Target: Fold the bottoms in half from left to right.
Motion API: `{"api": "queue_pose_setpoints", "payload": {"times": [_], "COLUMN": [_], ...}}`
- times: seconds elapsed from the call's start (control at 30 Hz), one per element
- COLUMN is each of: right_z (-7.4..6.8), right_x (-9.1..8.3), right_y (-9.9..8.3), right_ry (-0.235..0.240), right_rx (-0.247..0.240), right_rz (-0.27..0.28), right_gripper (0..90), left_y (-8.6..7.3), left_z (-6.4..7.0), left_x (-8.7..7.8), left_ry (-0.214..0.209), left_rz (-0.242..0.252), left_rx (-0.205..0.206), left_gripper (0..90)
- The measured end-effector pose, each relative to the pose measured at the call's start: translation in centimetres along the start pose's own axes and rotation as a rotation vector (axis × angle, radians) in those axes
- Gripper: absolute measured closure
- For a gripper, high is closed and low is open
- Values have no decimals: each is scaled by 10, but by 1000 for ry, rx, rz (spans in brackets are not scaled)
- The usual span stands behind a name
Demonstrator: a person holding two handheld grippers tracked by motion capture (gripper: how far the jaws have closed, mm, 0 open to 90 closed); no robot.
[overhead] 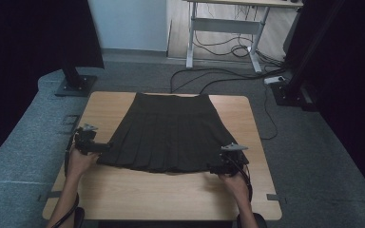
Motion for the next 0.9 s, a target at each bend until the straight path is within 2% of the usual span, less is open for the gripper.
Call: {"api": "queue_pose_setpoints", "payload": {"times": [0.03,0.13,0.2,0.23,0.27,0.3,0.33,0.4,0.5,0.6,0.63,0.67,0.73,0.77,0.8,0.83,0.87,0.9], "right_z": [0,2,6,9,11,12,13,15,17,18,20,23,26,28,30,32,34,35], "right_x": [0,11,17,20,23,26,28,29,28,26,25,22,19,18,17,15,14,12], "right_y": [0,7,7,5,3,1,-1,-1,-3,-5,-7,-10,-14,-16,-18,-20,-21,-23], "right_ry": [0,-47,-78,-90,-101,-107,-109,-113,-114,-116,-118,-118,-116,-115,-115,-115,-113,-112], "right_rx": [0,28,40,44,45,46,46,42,41,42,42,40,35,35,32,32,27,22], "right_rz": [0,-4,-15,-28,-39,-47,-52,-49,-64,-67,-70,-76,-78,-78,-78,-78,-78,-77], "right_gripper": [33,33,34,36,39,42,40,46,49,51,51,51,52,52,53,54,54,55], "left_y": [0,1,-3,-5,-6,-6,-9,-12,-18,-24,-27,-33,-40,-40,-47,-47,-54,-57], "left_z": [0,-5,-5,-4,-4,-4,-3,0,7,15,20,30,38,38,47,47,55,58], "left_x": [0,21,31,35,36,36,35,32,28,23,21,16,12,12,10,10,7,5], "left_ry": [0,30,56,54,41,41,29,46,59,75,83,89,76,76,35,35,10,7], "left_rz": [0,-34,-56,-53,-35,-35,-24,-19,-12,-1,-1,-14,-20,-20,-28,-28,-39,-43], "left_rx": [0,3,28,41,29,29,2,13,4,6,14,43,50,50,34,34,29,34], "left_gripper": [0,0,3,13,3,5,13,24,36,93,93,98,99,99,99,99,99,99]}}
Point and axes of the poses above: each handheld gripper's, and its own axes: x roughly forward along the jaws, y roughly out of its top, z roughly to its right, the point moved 9 cm from there along x, roughly forward along the jaws, and after that the axes turned 12 degrees about -z, right-handed, at the moved point
